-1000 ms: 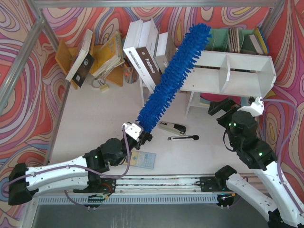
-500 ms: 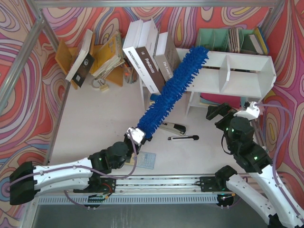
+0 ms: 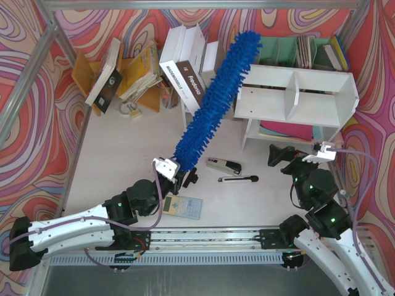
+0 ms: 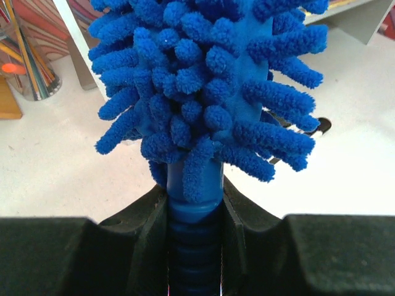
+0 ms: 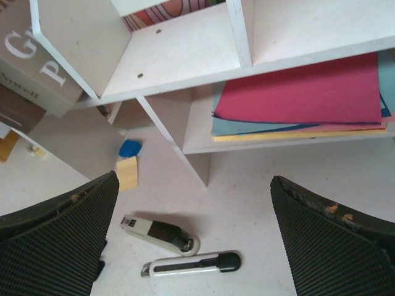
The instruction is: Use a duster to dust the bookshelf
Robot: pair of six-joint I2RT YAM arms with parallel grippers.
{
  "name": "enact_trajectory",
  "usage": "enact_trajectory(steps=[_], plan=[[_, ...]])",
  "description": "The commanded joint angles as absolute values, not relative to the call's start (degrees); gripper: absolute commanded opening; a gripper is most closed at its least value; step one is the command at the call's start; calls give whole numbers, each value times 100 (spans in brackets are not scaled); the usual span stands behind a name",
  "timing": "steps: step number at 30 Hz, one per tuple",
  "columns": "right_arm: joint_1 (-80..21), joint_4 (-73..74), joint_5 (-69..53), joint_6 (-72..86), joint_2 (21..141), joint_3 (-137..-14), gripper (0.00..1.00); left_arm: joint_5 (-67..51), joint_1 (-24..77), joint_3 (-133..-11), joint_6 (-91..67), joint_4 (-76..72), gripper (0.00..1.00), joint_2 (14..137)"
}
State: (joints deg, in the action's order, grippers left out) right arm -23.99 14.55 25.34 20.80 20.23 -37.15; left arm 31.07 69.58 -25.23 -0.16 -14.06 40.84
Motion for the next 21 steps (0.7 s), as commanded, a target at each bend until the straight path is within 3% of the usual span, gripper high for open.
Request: enact_trajectory(steps=[1, 14, 21], plan=[[-2400, 1099, 2292, 1756, 1804, -3478, 99, 3106, 6925, -2893, -125, -1468, 0, 4040], [-2404, 1165, 2547, 1765, 1845, -3548, 99, 3362, 6913, -2361, -570, -1568, 0, 4374], [-2400, 1159, 2564, 1763, 1863, -3549, 99, 3100, 6916, -2896, -321, -1277, 0, 4412]])
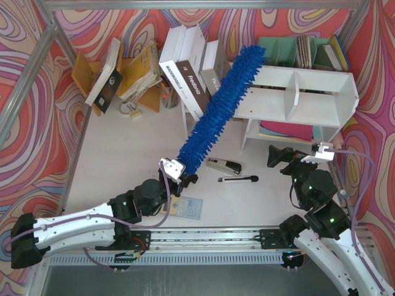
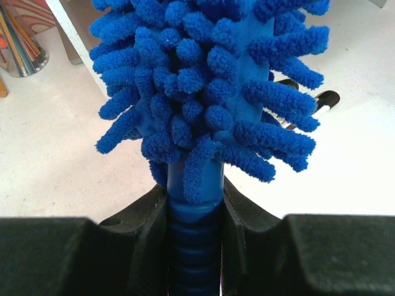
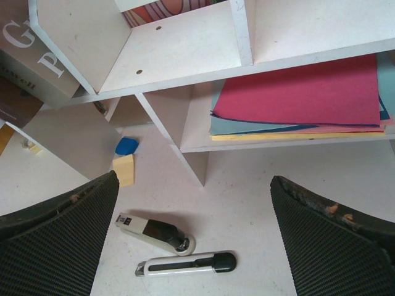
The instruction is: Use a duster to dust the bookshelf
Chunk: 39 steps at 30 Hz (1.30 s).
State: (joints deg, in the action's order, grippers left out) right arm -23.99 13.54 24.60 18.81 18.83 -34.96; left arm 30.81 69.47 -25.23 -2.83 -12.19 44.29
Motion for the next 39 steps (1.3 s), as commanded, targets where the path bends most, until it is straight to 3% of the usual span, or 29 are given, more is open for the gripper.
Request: enact_trajectory(steps=[1, 10, 24, 39], plan=[[-2405, 1164, 2573, 1766, 1867, -3551, 99, 3035, 6917, -3159, -259, -1255, 0, 4404], [-2400, 1173, 2594, 1766, 1870, -3564, 99, 2899, 6916, -3810, 29, -1143, 0, 4002], [-2409, 1176, 2575, 1767, 2008, -3569, 99, 4187, 6917, -2703, 269, -2327, 0, 3351], [-2399, 1210, 2590, 1797, 1995, -3571, 99, 3866, 6903, -2684, -94, -2451, 0, 3686]])
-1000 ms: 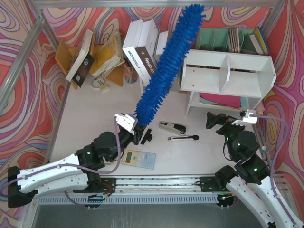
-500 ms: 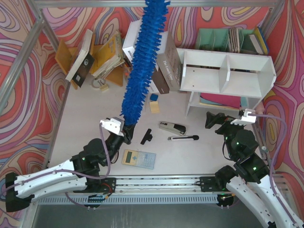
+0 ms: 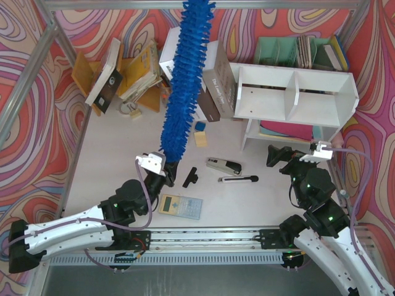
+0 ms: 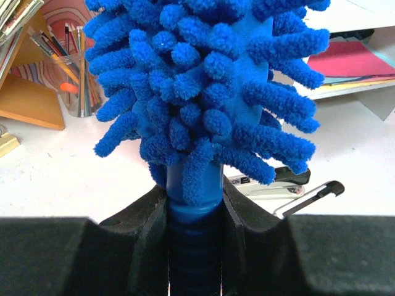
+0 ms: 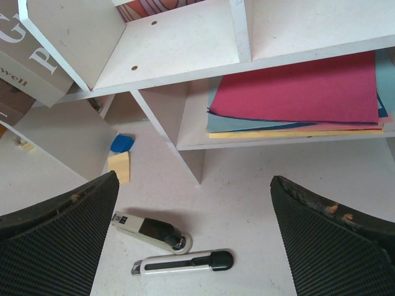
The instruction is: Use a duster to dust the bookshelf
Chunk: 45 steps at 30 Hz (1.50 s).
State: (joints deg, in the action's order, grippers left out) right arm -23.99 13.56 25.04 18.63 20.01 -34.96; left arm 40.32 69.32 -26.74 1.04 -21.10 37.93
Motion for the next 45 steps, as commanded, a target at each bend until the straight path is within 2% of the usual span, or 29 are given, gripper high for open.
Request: enact_trajectory(steps=[1, 8, 18, 25, 34, 45], plan=[[-2404, 1211, 2592, 1801, 1995, -3571, 99, 3816, 6909, -2681, -71, -2530, 0, 3590], [-2400, 1219, 2564, 1815, 2012, -3571, 99, 3861, 6904, -3592, 140, -1606, 0, 3227], [-2400, 1230, 2575, 1826, 2015, -3560, 99, 5173, 6908, -4205, -151, -339, 0, 2910], [-2401, 1228, 2540, 1816, 2101, -3567, 99, 5828, 6784, -4553, -1003, 808, 0, 3253], [-2402, 1261, 2562, 1835, 2154, -3586, 99, 5052, 5770, -4907, -2234, 2378, 0, 3650], [-2410, 1248, 2584, 1826, 2224, -3579, 99, 3769, 5618, -5159, -2110, 2513, 0, 4268]])
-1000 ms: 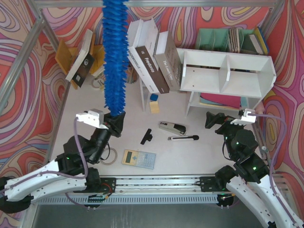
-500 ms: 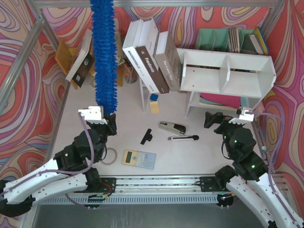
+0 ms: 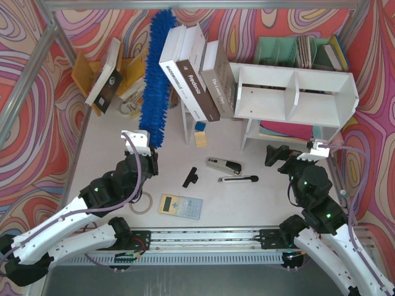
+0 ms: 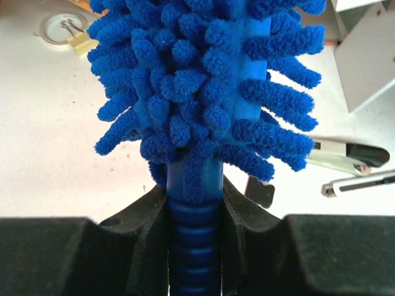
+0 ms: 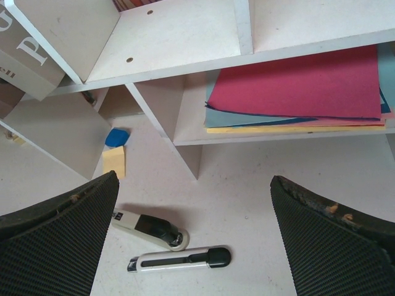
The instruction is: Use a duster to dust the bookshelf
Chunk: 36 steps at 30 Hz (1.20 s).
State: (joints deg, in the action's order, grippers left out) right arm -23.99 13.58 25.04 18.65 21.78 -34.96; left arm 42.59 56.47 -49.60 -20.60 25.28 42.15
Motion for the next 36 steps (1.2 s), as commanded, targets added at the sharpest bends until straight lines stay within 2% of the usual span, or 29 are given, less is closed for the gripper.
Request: enact_trajectory(steps=[1, 14, 28, 36], plan=[[-2406, 1251, 2584, 1820, 2236, -3591, 99, 3729, 5618, -5139, -2106, 2502, 0, 4277], [-2399, 1257, 2588, 1808, 2321, -3604, 99, 3702, 5543, -4758, -2352, 2379, 0, 4753], [-2399, 1265, 2574, 1828, 2281, -3587, 99, 3766, 5437, -5450, -2238, 2672, 0, 4271], [-2401, 1274, 2569, 1845, 2268, -3586, 99, 3354, 5434, -5246, -2609, 2531, 0, 4276]])
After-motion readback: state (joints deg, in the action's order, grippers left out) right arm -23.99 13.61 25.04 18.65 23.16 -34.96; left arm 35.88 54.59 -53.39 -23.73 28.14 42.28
